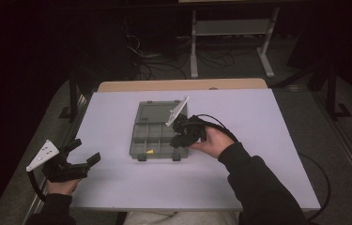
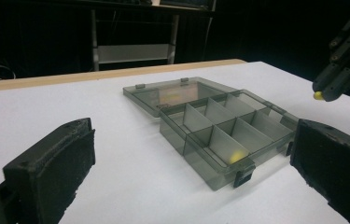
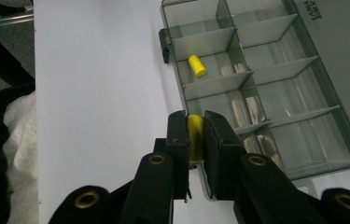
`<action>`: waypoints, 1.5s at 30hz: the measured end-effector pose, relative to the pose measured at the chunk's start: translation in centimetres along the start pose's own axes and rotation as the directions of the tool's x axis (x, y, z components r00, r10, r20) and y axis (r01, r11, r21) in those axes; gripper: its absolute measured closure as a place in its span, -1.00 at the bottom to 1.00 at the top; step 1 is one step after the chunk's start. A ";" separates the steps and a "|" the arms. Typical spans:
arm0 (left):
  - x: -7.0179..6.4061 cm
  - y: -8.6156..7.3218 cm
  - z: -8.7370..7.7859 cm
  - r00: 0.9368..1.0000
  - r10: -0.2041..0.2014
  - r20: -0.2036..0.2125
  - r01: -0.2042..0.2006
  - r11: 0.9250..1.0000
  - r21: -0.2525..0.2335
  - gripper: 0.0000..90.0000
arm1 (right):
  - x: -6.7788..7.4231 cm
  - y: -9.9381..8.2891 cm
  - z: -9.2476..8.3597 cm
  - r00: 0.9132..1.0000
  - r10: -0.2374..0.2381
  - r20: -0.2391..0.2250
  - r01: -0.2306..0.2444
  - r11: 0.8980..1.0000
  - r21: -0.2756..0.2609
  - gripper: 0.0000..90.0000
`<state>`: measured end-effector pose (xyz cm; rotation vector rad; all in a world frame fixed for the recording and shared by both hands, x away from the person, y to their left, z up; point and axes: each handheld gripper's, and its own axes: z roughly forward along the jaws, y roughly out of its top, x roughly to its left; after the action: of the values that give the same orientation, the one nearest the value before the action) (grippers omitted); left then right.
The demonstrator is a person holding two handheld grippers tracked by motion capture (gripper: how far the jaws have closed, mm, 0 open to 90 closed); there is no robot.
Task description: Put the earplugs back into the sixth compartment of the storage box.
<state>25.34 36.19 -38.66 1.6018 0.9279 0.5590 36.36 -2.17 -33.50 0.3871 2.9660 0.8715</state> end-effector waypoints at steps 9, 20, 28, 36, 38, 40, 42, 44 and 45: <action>0.0 0.0 0.0 1.000 -0.002 0.002 0.002 1.000 0.001 -1.00 | -0.9 1.1 0.8 1.000 0.014 0.000 -0.014 1.000 0.011 0.77; 0.1 0.0 0.0 1.000 -0.005 0.004 0.005 1.000 -0.003 -1.00 | -1.6 2.9 2.8 1.000 0.011 -0.002 -0.011 1.000 0.022 0.77; 0.1 0.0 0.0 1.000 -0.006 0.006 0.006 1.000 -0.008 -1.00 | -1.8 4.3 4.6 1.000 0.005 -0.004 -0.005 0.999 0.035 0.77; 0.1 0.0 -0.1 1.000 -0.013 0.002 0.013 1.000 -0.012 -1.00 | -1.8 4.8 6.8 1.000 -0.002 -0.009 0.003 0.998 0.062 0.77; 0.1 0.0 -0.1 1.000 -0.013 0.002 0.013 1.000 -0.012 -1.00 | -1.8 4.9 7.3 1.000 -0.001 -0.015 0.002 0.998 0.062 0.77; 0.2 0.0 -0.1 1.000 -0.014 0.002 0.014 1.000 -0.012 -1.00 | -1.8 5.0 7.7 1.000 0.000 -0.018 0.001 0.998 0.064 0.77; 0.3 0.0 -0.1 1.000 -0.018 0.000 0.018 1.000 -0.012 -1.00 | -1.8 5.0 8.1 1.000 -0.001 -0.019 0.002 0.998 0.070 0.77; 0.3 0.0 -0.2 1.000 -0.020 -0.001 0.020 1.000 -0.015 -1.00 | -1.9 5.0 8.4 1.000 0.000 -0.022 0.002 0.997 0.072 0.76; 0.3 0.0 -0.2 1.000 -0.019 0.000 0.019 1.000 -0.014 -1.00 | -1.9 5.0 8.5 1.000 0.005 -0.022 -0.003 0.998 0.070 0.76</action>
<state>25.37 36.51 -38.69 1.5791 0.9360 0.5514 40.14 5.89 -38.08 0.3883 3.0242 0.7787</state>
